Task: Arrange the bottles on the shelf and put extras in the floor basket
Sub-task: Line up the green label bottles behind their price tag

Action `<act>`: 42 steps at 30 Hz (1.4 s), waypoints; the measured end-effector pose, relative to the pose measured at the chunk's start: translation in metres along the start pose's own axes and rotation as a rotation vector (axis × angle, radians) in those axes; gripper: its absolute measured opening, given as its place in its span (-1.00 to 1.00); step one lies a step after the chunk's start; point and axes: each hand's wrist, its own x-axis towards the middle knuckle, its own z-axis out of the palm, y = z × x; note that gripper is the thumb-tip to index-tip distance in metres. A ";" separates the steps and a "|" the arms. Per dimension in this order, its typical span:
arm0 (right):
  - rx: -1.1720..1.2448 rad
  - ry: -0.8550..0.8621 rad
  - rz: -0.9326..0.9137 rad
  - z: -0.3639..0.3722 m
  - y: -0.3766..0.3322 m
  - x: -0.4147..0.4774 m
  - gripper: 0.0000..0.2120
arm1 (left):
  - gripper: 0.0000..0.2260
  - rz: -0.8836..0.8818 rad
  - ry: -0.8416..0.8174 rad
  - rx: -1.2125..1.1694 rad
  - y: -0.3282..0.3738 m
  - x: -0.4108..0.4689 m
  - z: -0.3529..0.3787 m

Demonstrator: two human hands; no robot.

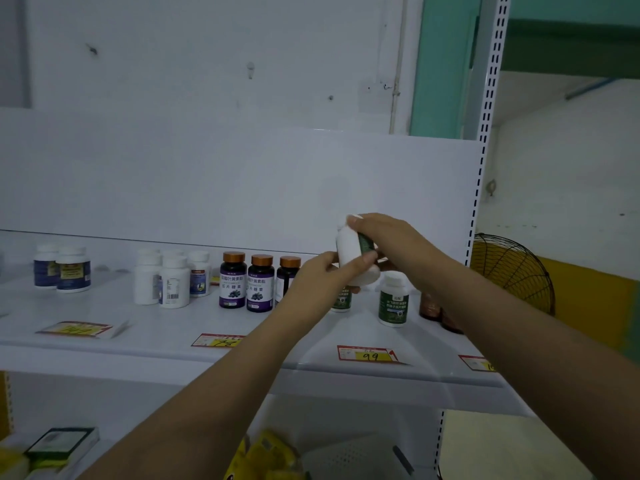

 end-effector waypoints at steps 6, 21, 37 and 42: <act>-0.179 -0.041 0.305 -0.001 0.002 0.007 -0.68 | -0.60 -0.203 0.055 -0.120 0.005 0.008 0.001; -0.391 0.023 -0.220 -0.008 0.002 0.014 -0.69 | -0.47 0.039 0.059 0.335 -0.027 0.022 0.010; -0.787 0.254 0.011 -0.013 0.040 0.075 -0.53 | -0.55 -0.004 -0.156 1.051 -0.089 0.022 0.015; -0.929 0.253 0.060 -0.006 0.063 0.087 -0.49 | -0.55 -0.016 -0.269 1.072 -0.091 0.025 0.017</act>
